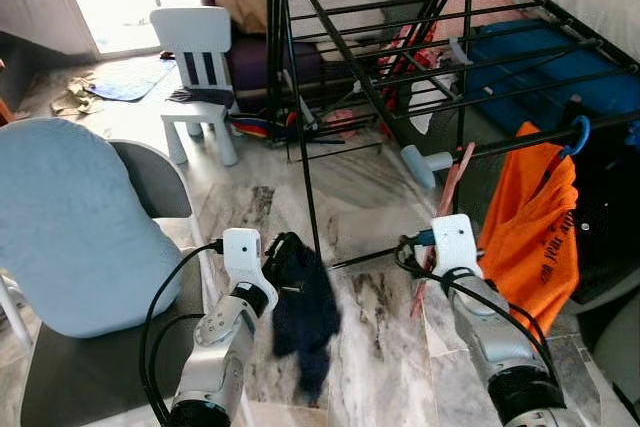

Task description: Hang hanger

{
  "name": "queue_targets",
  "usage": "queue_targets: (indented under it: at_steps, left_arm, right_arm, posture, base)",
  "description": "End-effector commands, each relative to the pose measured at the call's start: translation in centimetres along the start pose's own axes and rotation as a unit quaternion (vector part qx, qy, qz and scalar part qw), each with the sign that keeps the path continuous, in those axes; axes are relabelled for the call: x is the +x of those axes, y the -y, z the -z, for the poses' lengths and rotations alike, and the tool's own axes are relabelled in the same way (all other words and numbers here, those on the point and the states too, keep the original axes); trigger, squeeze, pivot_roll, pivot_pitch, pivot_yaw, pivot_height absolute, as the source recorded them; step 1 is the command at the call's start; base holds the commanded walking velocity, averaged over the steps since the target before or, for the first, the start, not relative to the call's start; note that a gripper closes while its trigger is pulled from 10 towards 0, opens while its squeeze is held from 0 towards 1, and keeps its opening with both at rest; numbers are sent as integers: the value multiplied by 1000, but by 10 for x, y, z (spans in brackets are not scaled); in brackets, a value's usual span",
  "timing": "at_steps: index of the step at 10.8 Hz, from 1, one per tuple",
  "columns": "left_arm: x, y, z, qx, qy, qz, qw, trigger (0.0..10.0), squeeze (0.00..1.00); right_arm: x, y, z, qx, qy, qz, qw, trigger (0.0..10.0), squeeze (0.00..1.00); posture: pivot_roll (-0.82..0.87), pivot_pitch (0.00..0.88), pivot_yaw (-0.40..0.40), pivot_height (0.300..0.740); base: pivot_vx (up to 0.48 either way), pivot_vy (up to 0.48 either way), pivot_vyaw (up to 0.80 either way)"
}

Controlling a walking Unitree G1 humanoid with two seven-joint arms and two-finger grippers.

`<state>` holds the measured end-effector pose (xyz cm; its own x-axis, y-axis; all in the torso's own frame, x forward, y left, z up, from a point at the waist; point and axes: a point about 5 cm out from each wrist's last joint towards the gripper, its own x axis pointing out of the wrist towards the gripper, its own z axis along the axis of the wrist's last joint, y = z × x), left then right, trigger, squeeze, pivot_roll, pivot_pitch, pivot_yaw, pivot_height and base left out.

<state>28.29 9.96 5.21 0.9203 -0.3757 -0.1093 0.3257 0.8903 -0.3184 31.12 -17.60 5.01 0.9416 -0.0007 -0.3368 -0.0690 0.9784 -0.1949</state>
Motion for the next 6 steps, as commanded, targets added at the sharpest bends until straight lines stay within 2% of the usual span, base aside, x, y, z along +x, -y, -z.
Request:
queue_targets:
  at_steps: [1,6]
  left_arm:
    - [3,3,-5,8,6,12,1000,10000,0]
    - [4,4,-4,8,1,15,1000,10000,0]
  right_arm:
    - [2,6,-1,2,-8,17,1000,10000,0]
    - [4,29,-1,-10,-13,95,995,10000,0]
  posture:
    - [-191,0,31,740]
    - [-190,0,38,740]
  base:
    - [0,0,0]
    - [0,0,0]
